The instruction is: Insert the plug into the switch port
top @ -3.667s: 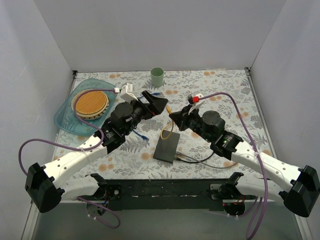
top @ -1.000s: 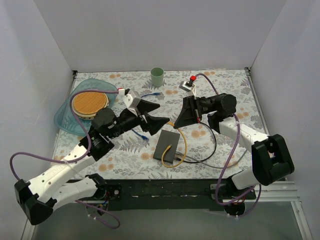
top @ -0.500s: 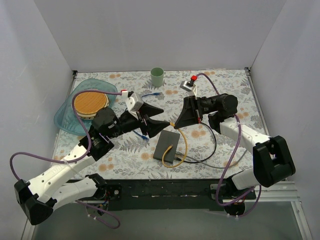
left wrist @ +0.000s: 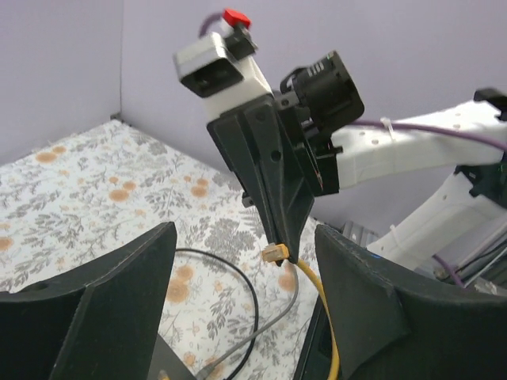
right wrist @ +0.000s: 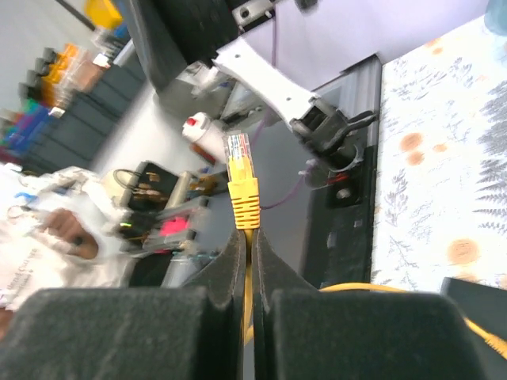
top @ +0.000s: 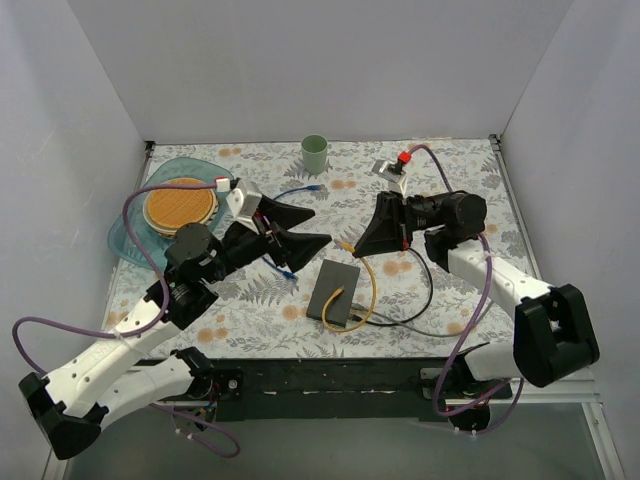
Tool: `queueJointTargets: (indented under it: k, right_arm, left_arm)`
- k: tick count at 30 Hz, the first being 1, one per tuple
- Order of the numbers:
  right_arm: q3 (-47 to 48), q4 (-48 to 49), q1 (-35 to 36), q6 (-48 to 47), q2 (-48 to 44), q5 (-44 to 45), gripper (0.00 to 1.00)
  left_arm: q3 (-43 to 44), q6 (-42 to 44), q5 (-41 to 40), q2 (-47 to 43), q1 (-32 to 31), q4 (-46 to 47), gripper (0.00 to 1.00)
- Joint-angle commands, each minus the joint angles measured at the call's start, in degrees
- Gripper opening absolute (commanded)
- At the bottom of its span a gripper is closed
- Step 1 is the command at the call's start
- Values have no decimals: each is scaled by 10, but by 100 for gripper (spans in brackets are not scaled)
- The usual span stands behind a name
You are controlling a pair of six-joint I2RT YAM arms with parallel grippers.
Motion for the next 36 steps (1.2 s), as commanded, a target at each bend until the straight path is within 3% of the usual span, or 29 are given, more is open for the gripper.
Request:
queueJointTargets:
  k: [1,2,4,8,17,24,30,36]
  right_arm:
    - [3,-156,-4,-395,-96,37,1]
    - [45,-467,-3,-527,-114,91,1]
    - [102,-685,11,-688,-133,172,1]
    - [118,-794,17,-765,-143,264,1]
    - [43,-834,66,-841,-251,499,1]
    - [-40,-817,135,-885,-330,582,1]
    - [-83,-805,236,-898,-340,677,1]
    - [-92,-799,268,-900,-343,710,1]
  left_arm:
    - [1,-18,-50,-32,1,-2,71]
    - [1,-17,-54,-33,1,-5,71]
    - [1,-14,-60,-33,1,-14,71]
    - [-5,-15,-66,-34,1,-19,71]
    - [-28,-15,-6,-46,1,8,70]
    - [-76,-33,30,-43,1,39,68]
    - [-111,-52,38,-35,1,61,66]
    - [-121,-57,46,-25,1,63,63]
